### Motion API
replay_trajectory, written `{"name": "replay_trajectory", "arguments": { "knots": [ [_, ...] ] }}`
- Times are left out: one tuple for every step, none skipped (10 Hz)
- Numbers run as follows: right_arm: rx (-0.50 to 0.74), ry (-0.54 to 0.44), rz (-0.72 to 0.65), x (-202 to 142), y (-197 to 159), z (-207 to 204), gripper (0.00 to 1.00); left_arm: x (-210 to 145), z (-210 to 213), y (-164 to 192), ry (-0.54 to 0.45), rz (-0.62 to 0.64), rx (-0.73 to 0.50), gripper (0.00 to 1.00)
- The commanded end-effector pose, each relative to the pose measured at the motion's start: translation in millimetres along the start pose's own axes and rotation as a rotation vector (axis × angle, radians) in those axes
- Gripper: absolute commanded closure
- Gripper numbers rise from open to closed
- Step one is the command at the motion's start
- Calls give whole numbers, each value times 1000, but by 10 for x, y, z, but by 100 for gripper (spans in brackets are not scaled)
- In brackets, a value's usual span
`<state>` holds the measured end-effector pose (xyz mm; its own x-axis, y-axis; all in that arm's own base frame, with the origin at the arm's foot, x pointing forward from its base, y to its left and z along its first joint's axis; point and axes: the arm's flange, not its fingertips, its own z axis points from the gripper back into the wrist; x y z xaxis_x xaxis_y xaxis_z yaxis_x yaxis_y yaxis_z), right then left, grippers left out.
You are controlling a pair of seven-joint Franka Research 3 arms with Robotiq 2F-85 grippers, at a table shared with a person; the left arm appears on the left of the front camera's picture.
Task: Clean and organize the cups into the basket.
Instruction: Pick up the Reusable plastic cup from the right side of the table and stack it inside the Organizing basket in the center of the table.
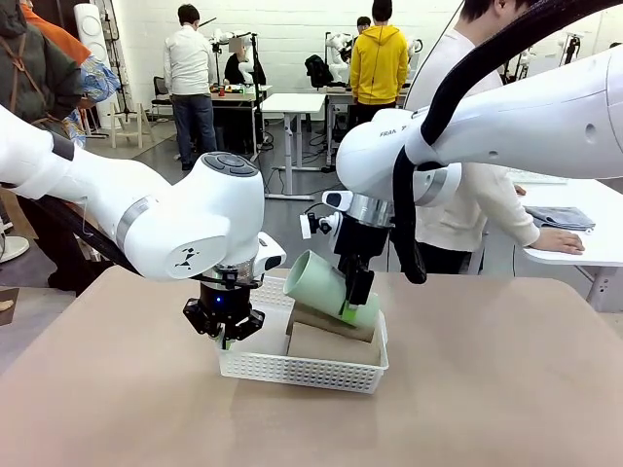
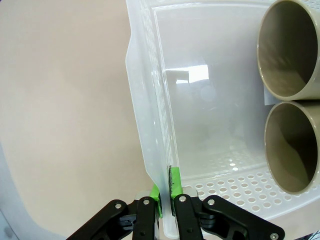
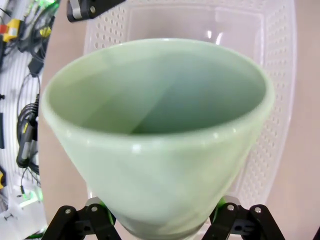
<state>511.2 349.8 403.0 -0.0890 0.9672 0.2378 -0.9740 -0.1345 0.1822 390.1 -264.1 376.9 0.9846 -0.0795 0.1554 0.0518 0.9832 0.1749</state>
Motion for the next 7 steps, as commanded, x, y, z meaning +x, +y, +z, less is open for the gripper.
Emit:
{"name": "replay_trajectory", "arguments": {
  "knots": [
    [-12, 0, -13, -60, 48, -54, 19, -22, -21, -14, -1, -5, 9, 98],
    [-6, -11, -14, -107, 60, -93, 19, -22, -21, -14, -1, -5, 9, 98],
    [5, -24, -14, -145, 74, -124, 19, -22, -21, -14, -1, -5, 9, 98],
    [5, -32, -13, -174, 85, -139, 19, -22, -21, -14, -1, -5, 9, 98],
    [5, -41, -12, -204, 96, -145, 19, -22, -21, -14, -1, -5, 9, 98],
    [2, -49, -8, -227, 116, -146, 19, -22, -21, -14, -1, -5, 9, 98],
    [0, -55, -6, -254, 132, -143, 19, -22, -21, -14, -1, -5, 9, 98]
  ]
}}
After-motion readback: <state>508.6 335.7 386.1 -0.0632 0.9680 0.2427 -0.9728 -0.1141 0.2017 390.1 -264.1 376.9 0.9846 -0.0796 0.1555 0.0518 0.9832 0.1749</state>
